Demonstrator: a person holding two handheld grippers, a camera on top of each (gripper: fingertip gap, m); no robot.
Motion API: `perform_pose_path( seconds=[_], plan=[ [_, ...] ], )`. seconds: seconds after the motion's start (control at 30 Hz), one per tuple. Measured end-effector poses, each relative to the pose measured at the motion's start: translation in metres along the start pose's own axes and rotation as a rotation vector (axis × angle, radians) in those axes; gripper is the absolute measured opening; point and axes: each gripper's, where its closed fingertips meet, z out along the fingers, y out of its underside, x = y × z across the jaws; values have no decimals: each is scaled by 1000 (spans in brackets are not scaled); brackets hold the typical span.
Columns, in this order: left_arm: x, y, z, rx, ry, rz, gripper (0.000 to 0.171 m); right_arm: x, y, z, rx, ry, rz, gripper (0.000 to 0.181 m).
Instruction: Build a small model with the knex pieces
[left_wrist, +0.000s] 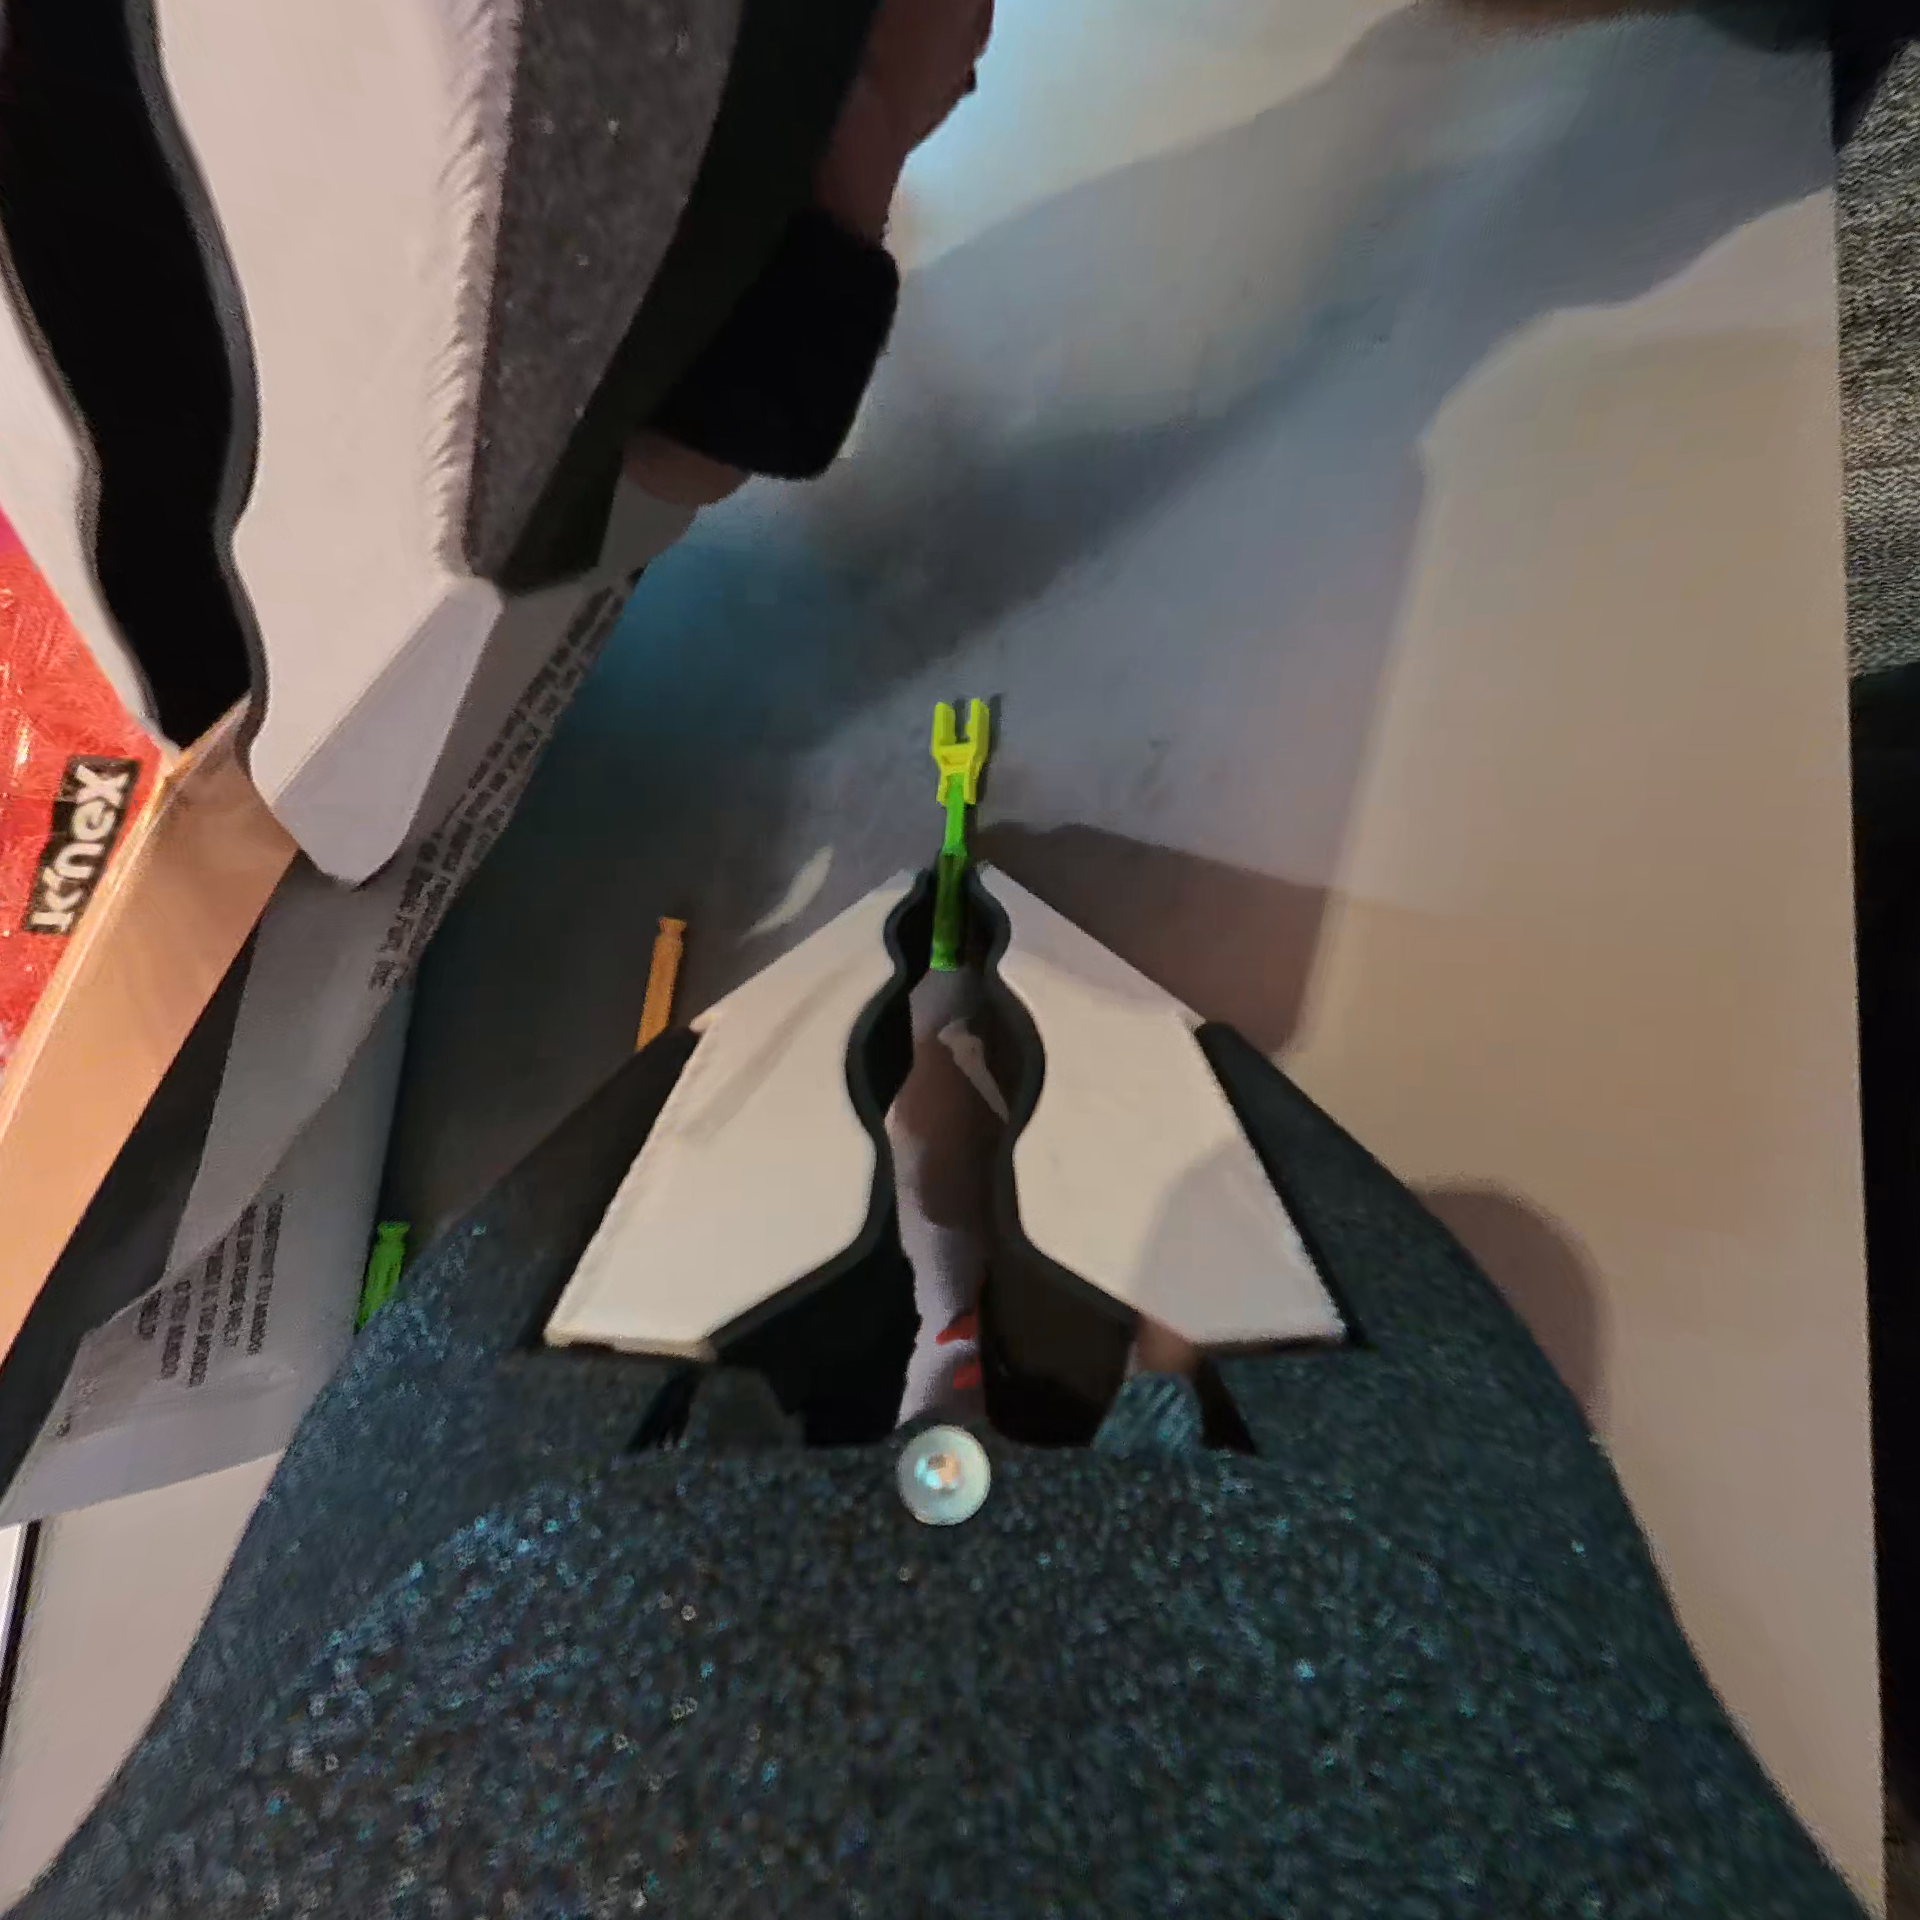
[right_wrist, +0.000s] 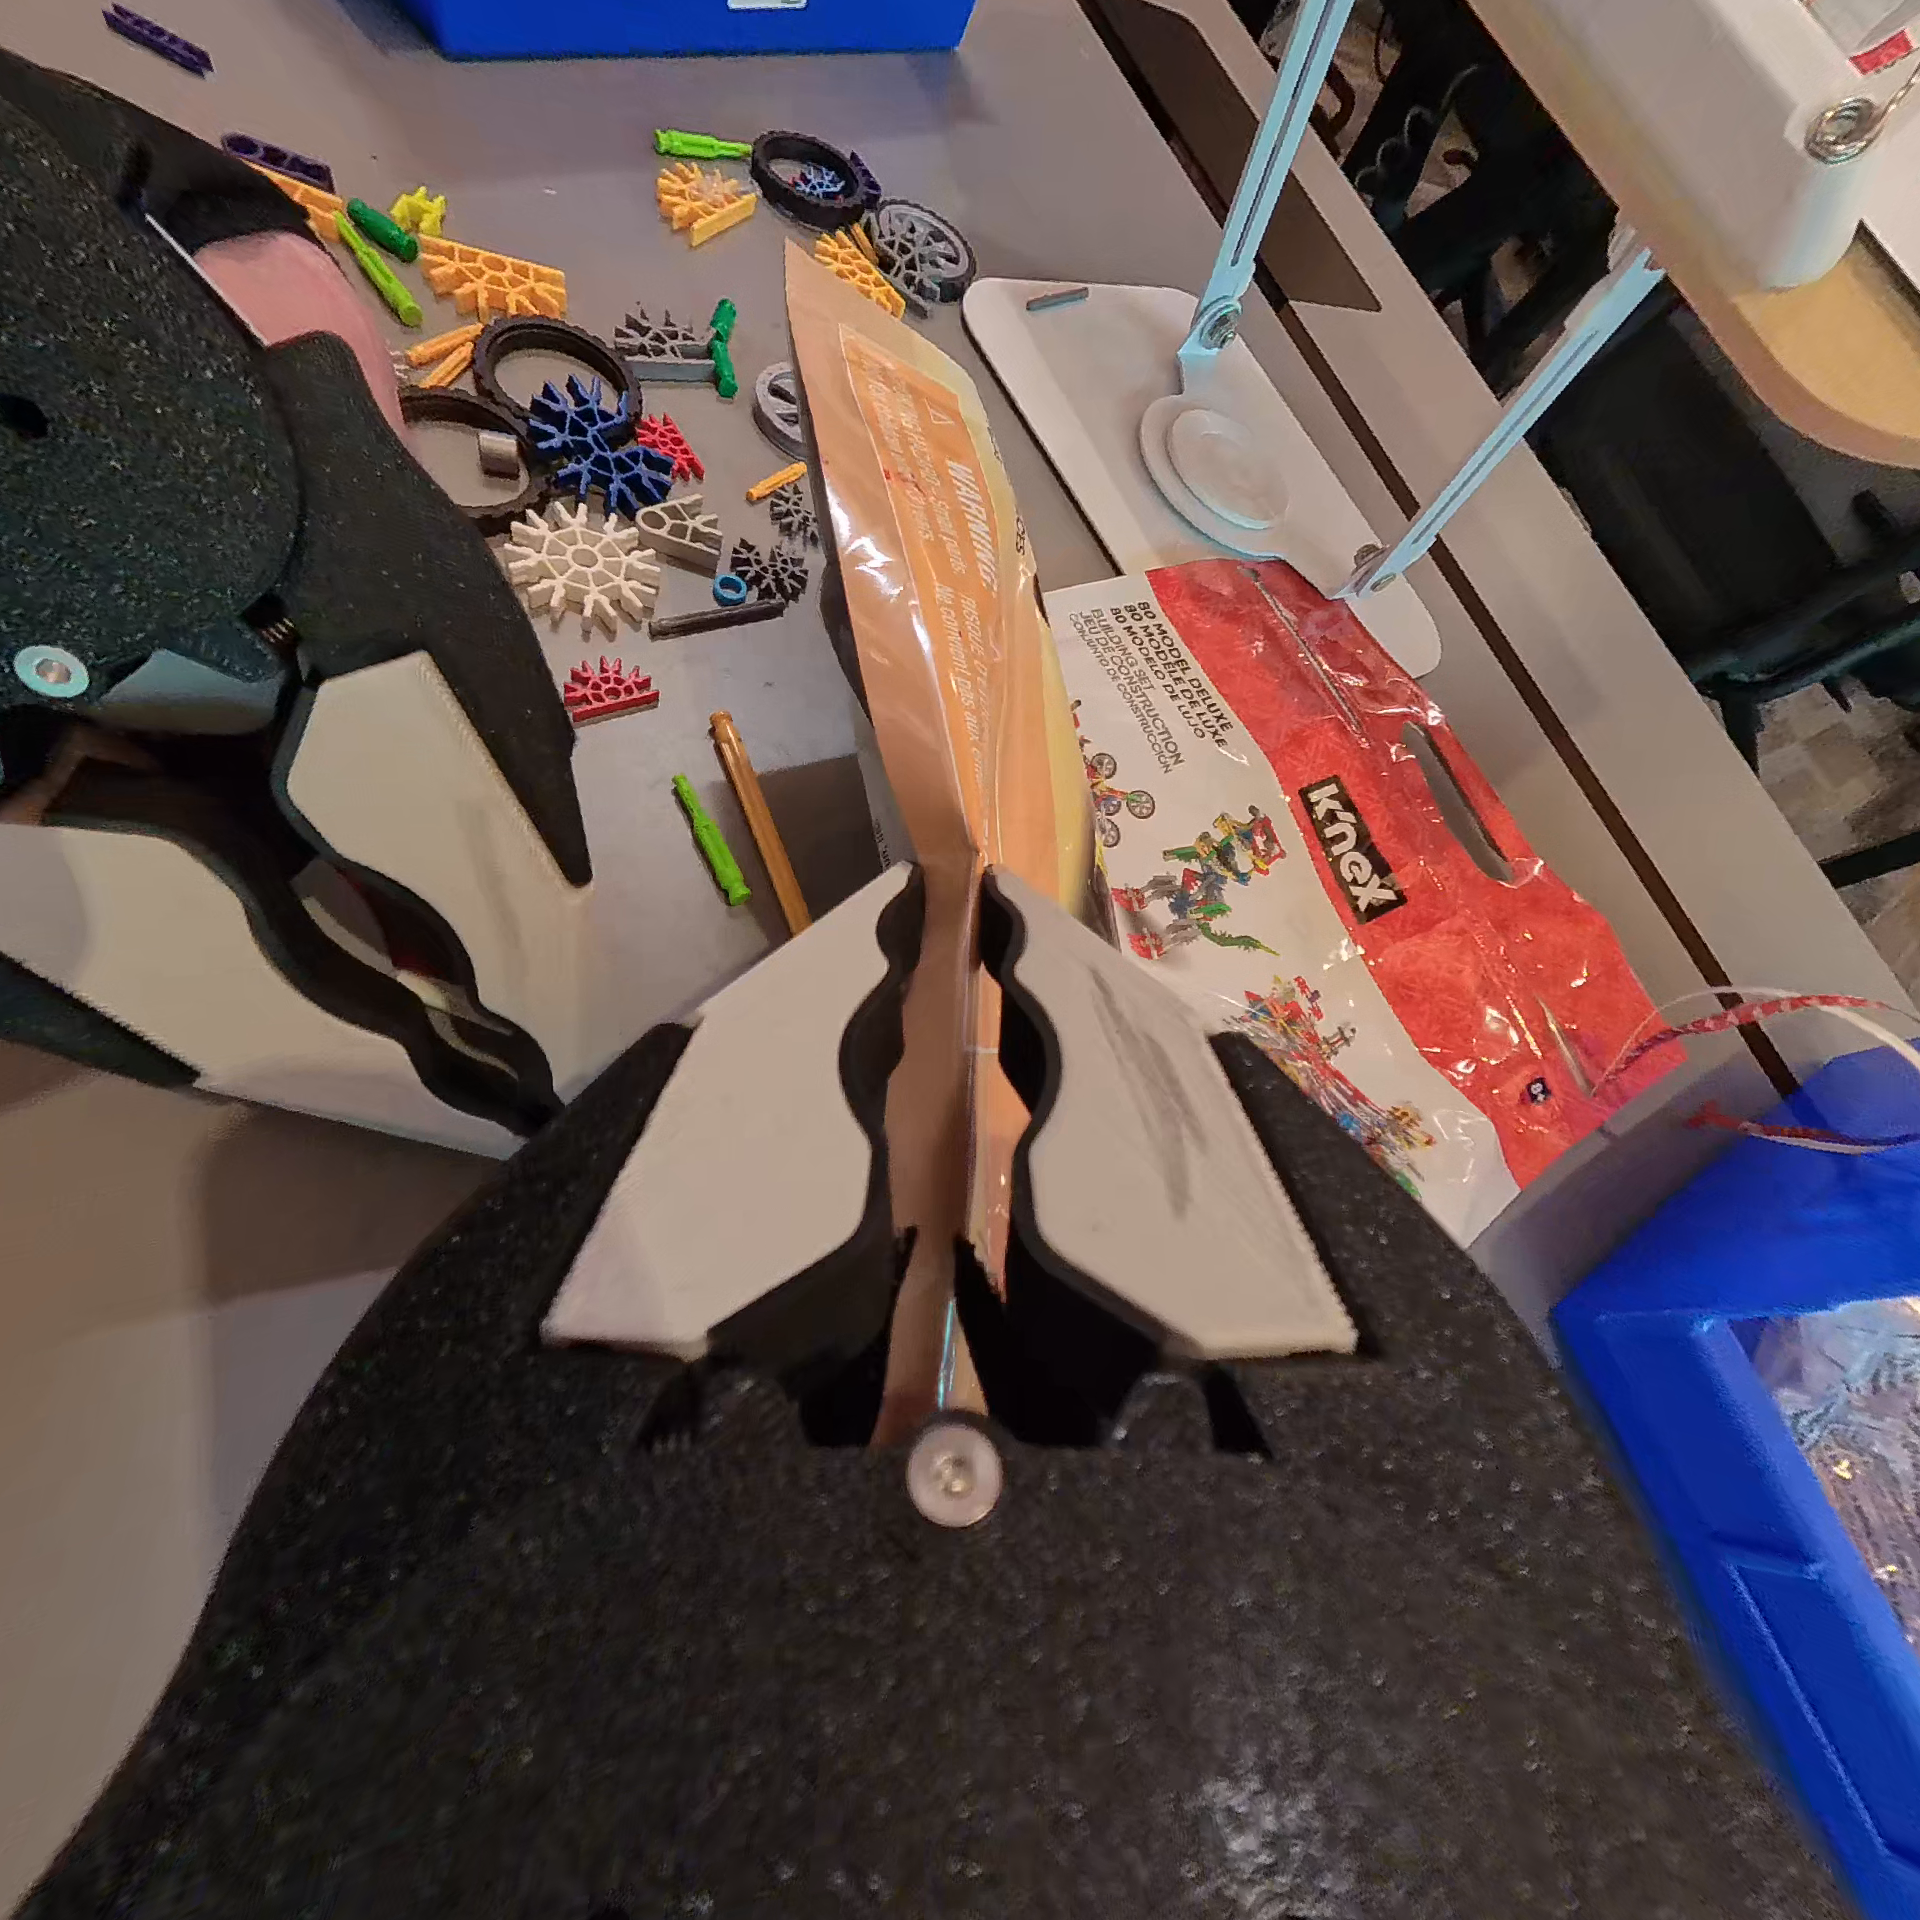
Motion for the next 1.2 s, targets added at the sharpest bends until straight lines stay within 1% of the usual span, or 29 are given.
perform_pose_path(
  seconds=[0.1,0.17,0.23,0.3,0.37,0.5,0.57,0.63,0.8,0.93,1.07,1.2],
  plan=[
    [-1,0,-2,1,-11,9,3,0,2,-2,10,1,5,9],
    [-2,-1,-10,6,-20,16,3,1,3,-4,10,8,9,9],
    [0,-3,-25,30,-25,22,3,-2,6,-5,8,2,7,9],
    [-4,2,-44,35,-67,4,3,-7,9,-6,-3,-5,0,8],
    [-3,7,-63,63,-78,-22,3,-13,14,-6,-25,-20,-14,8],
    [-9,28,-95,68,-142,-84,3,-23,26,-2,-78,-45,-20,8],
    [-10,40,-107,63,-165,-125,3,-24,35,3,-122,-25,-50,9],
    [-10,52,-115,63,-182,-163,3,-23,37,8,-142,0,-86,9],
    [-12,83,-124,25,-225,-224,3,-2,13,9,-73,75,-41,8],
    [-10,92,-125,23,-231,-242,3,15,4,9,-69,111,-34,8],
    [-9,94,-125,33,-228,-246,3,14,8,15,-97,91,-23,9],
    [-8,98,-121,24,-222,-248,3,7,22,25,-166,80,-58,9]
  ],
)
